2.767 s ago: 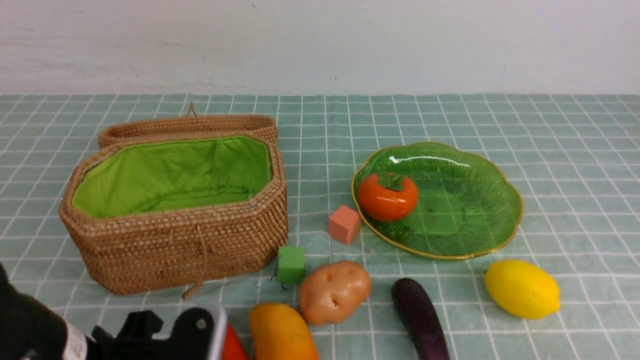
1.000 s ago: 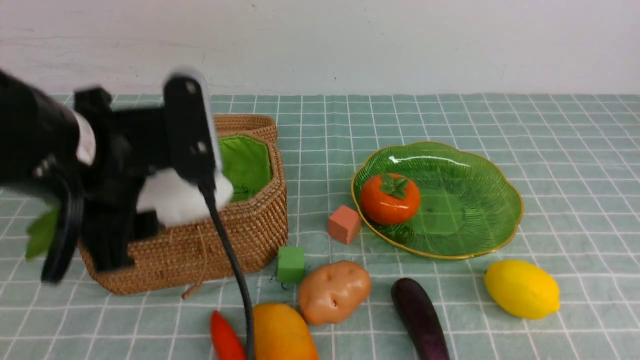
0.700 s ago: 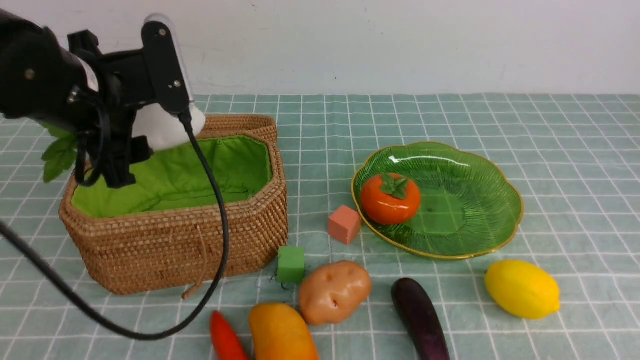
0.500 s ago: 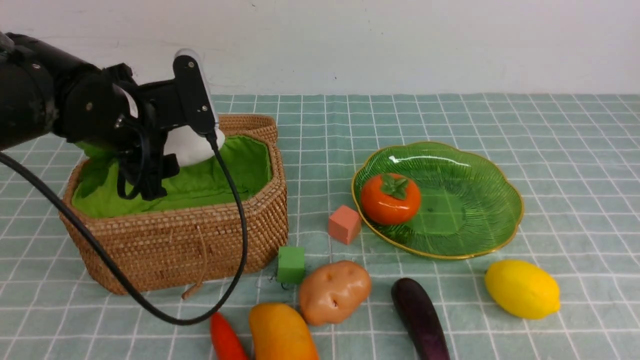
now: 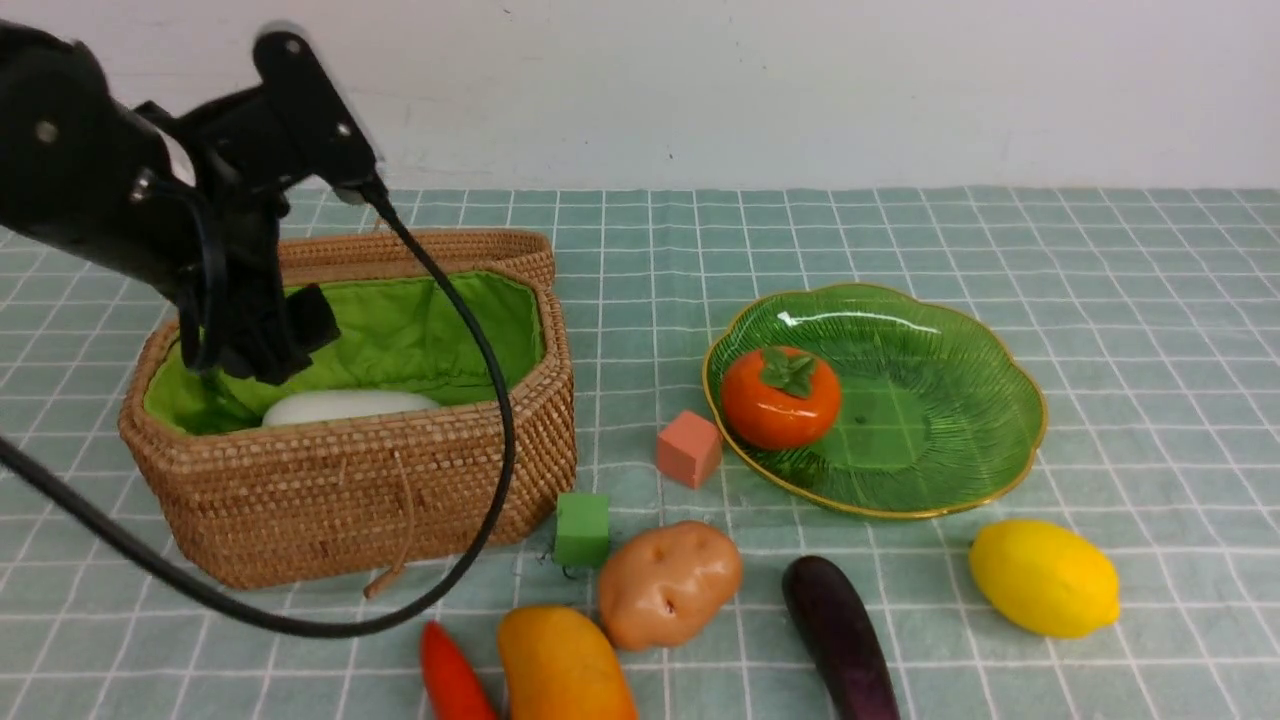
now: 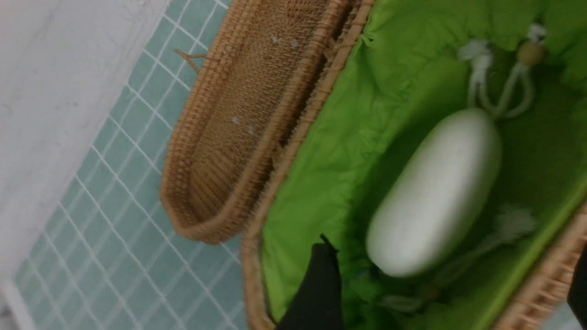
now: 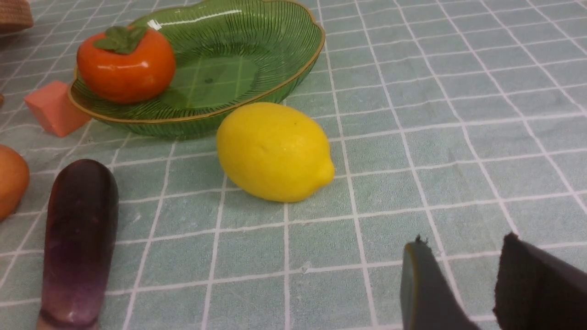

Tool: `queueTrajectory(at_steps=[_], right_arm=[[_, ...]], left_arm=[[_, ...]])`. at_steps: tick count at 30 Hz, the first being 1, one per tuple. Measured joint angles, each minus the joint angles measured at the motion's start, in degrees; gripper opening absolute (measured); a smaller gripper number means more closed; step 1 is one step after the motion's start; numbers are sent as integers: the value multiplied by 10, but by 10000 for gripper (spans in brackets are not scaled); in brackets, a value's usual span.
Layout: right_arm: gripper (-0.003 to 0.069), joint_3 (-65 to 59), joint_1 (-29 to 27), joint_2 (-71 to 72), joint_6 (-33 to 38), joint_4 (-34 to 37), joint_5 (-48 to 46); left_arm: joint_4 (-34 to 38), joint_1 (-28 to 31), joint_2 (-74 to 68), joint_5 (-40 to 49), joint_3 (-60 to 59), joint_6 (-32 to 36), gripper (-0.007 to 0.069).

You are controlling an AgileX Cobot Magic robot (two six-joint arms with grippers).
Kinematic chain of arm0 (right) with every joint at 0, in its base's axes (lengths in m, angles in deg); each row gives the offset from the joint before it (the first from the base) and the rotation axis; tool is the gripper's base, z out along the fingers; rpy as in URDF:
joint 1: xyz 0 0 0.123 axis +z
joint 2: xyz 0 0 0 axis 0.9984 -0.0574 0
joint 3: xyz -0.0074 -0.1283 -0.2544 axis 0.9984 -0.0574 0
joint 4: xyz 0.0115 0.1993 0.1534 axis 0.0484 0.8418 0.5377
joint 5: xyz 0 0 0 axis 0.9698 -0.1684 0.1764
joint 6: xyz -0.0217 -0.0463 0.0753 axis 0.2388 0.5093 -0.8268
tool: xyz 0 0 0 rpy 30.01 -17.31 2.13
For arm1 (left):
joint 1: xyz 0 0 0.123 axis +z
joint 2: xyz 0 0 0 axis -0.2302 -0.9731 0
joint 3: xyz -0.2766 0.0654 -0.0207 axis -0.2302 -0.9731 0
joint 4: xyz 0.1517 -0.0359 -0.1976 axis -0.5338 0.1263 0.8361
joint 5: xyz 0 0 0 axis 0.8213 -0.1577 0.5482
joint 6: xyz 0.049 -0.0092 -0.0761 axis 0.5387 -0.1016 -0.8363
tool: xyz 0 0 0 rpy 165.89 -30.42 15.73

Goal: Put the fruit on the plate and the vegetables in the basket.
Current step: Take a daikon with your left arm and place it on the basket on the left, then use the left arm to grab a carrot and put it into the left basket

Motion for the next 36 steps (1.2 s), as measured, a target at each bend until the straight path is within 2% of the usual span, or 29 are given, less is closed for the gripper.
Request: queueTrajectory(at_steps=[1, 2, 3, 4, 5, 6, 12, 17, 21, 22, 24, 27, 30, 36], right_arm=[[242, 0, 0, 0, 0, 0, 0], [242, 0, 0, 0, 0, 0, 0], [242, 0, 0, 0, 0, 0, 0], [242, 0, 0, 0, 0, 0, 0], [242, 0, 0, 0, 0, 0, 0], [242, 0, 0, 0, 0, 0, 0], [242, 0, 0, 0, 0, 0, 0], [242, 0, 0, 0, 0, 0, 0], [242, 0, 0, 0, 0, -1, 0], [242, 0, 0, 0, 0, -1, 0], [242, 0, 0, 0, 0, -1, 0], [242, 0, 0, 0, 0, -1, 0], [242, 0, 0, 0, 0, -1, 0], [242, 0, 0, 0, 0, -1, 0]], left_arm=[[7, 0, 0, 0, 0, 0, 647], [37, 0, 15, 31, 0, -24, 636], [104, 0, 40, 82, -2, -68, 605], [112, 0, 43, 87, -2, -72, 601], [194, 0, 65, 124, -11, -114, 555], [232, 0, 72, 146, -16, -135, 535], [371, 0, 77, 270, -84, -219, 482], [372, -19, 86, 230, -198, -267, 479], [341, -45, 84, 157, -257, -361, 479], [316, -56, 75, 100, -270, -420, 479], [291, -62, 55, 37, -273, -491, 479], [269, -63, 17, -34, -273, -564, 479], [262, -63, -30, -72, -273, -602, 479], [278, -63, -100, -104, -273, -613, 470]])
